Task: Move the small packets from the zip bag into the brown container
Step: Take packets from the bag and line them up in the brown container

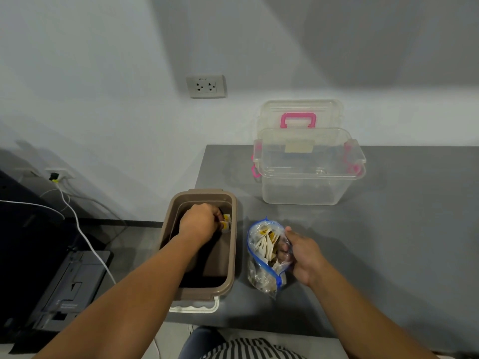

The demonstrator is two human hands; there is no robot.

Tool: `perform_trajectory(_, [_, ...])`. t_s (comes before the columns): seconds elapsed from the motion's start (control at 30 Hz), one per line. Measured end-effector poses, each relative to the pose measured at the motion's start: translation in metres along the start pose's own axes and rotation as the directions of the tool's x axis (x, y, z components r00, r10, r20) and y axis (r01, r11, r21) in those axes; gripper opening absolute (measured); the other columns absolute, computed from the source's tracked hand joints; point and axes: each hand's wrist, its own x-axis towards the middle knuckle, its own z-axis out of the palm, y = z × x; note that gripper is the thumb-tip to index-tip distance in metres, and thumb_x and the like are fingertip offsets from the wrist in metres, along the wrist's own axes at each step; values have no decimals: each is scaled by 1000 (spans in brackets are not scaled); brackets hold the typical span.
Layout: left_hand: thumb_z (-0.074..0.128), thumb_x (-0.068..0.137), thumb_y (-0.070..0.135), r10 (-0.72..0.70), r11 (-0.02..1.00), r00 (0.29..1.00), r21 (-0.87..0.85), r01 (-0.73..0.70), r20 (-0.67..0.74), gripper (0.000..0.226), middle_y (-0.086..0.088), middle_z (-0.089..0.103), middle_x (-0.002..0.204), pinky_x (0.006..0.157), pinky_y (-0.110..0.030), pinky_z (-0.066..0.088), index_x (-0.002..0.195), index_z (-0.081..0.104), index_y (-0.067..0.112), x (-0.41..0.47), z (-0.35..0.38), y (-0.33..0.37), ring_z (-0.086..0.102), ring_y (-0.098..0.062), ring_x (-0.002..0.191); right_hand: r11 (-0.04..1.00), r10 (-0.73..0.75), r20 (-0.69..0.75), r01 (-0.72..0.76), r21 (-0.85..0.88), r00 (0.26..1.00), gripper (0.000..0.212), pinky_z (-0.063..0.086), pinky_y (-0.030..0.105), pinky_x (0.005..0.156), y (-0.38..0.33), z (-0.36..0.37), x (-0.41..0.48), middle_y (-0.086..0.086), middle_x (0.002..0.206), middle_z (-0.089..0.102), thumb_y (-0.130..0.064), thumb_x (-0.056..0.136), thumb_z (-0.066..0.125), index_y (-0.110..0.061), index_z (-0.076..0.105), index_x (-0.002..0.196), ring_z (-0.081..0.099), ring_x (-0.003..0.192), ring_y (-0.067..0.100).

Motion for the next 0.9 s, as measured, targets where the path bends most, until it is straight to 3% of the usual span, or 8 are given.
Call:
perform_trajectory(0.17, [73, 87, 19, -44, 999, 999, -11, 44, -7, 11, 4, 74, 86, 79, -37, 61, 93, 76, 27, 6, 2, -5, 70, -15, 78, 1000, 0, -7, 0, -2, 1000, 53, 32, 28, 52, 2, 2, -2, 2, 53, 39, -33, 106, 46, -14, 49, 57, 31, 48, 13])
perform_trajectory(0.27, [79, 83, 25, -59, 996, 998, 70, 58, 5, 11, 1, 73, 84, 83, -37, 59, 92, 75, 21, 6, 2, -3, 69, -16, 79, 1000, 4, -13, -4, -13, 1000, 55, 35, 28, 52, 2, 2, -4, 3, 54, 40, -33, 106, 47, -14, 50, 55, 33, 48, 13])
perform_trajectory(0.47, [67, 89, 19, -145, 963, 989, 233, 137, 16, 7, -2, 66, 77, 69, -29, 55, 87, 69, 13, 5, 6, -5, 61, -16, 69, 999, 10, -26, -11, -32, 1000, 53, 38, 29, 53, 3, 0, -5, 2, 55, 41, -35, 106, 46, -14, 50, 58, 35, 48, 14])
perform_trajectory(0.57, [66, 91, 19, -181, 951, 978, 272, 148, 100, 7, -1, 61, 73, 66, -27, 48, 86, 67, 14, 4, 7, -7, 58, -15, 68, 1000, 10, -26, -11, -25, 1000, 54, 36, 29, 54, 3, 0, -4, 3, 55, 40, -35, 106, 46, -14, 50, 57, 34, 49, 14])
perform_trajectory(0.67, [67, 89, 28, -144, 970, 975, 220, 104, 172, 14, -4, 68, 88, 72, -29, 51, 94, 71, 15, 10, 11, -9, 64, -20, 80, 999, 15, -34, -16, -28, 999, 54, 38, 29, 54, 3, 1, -3, 3, 55, 41, -37, 106, 47, -14, 50, 56, 35, 49, 15])
perform_trajectory(0.77, [57, 96, 34, -173, 974, 969, 176, 142, 175, 28, -7, 69, 110, 90, -33, 49, 115, 70, 17, 12, 12, -4, 64, -25, 103, 999, 21, -40, -23, -46, 999, 56, 40, 29, 56, 4, 2, -3, 4, 53, 41, -38, 106, 48, -14, 49, 55, 37, 49, 15])
perform_trajectory(0.9, [57, 97, 43, -105, 964, 982, 257, 63, 156, 38, -10, 69, 116, 95, -33, 47, 115, 69, 11, 14, 15, 3, 63, -27, 110, 996, 3, -47, -7, -90, 999, 54, 44, 28, 53, 2, 4, -7, 4, 52, 44, -38, 106, 46, -13, 48, 58, 43, 45, 14])
